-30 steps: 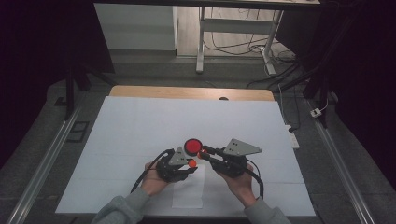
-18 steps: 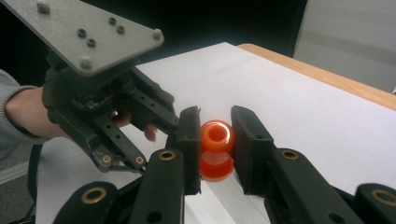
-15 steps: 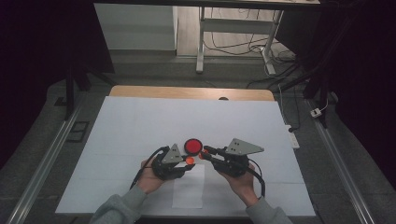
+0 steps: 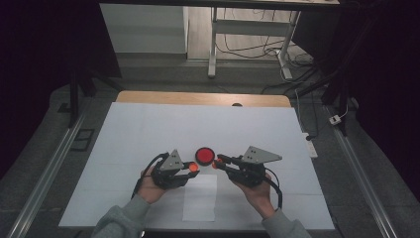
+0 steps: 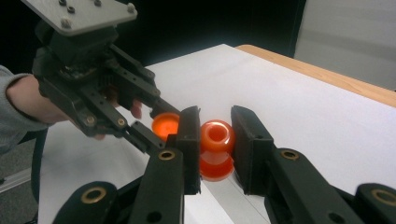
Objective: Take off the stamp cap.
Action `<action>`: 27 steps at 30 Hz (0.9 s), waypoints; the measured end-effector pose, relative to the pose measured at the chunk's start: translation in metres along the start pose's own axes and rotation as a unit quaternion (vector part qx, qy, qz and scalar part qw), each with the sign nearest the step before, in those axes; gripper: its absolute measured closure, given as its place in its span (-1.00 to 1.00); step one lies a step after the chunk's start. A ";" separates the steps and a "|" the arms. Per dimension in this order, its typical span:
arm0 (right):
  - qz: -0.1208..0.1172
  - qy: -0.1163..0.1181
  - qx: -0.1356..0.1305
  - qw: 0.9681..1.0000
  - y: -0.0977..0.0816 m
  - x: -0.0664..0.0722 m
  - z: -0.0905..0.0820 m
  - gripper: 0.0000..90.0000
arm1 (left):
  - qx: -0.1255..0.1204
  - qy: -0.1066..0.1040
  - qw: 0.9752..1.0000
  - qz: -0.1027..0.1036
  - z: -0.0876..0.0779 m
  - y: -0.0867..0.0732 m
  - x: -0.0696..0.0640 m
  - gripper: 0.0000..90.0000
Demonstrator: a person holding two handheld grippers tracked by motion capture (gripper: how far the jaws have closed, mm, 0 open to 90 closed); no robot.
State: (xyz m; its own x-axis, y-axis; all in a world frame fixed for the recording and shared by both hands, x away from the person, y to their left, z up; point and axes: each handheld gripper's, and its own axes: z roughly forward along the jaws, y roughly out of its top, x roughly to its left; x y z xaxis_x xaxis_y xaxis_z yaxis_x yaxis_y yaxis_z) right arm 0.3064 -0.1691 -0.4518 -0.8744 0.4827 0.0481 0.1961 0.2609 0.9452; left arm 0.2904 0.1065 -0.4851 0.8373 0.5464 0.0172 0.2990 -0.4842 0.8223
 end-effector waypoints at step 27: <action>-0.001 -0.027 -0.008 1.000 0.000 -0.010 -0.009 0.61 | -0.016 0.038 0.997 -0.061 -0.063 -0.044 0.020 0.44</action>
State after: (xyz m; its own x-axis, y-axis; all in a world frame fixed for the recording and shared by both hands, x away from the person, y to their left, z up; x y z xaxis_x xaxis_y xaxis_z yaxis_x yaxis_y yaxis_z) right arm 0.3107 -0.1818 -0.4495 -0.8493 0.5271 0.0296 0.1877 0.2491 0.9501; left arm 0.2651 0.1822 -0.4848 0.7581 0.6508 -0.0419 0.3807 -0.3896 0.8386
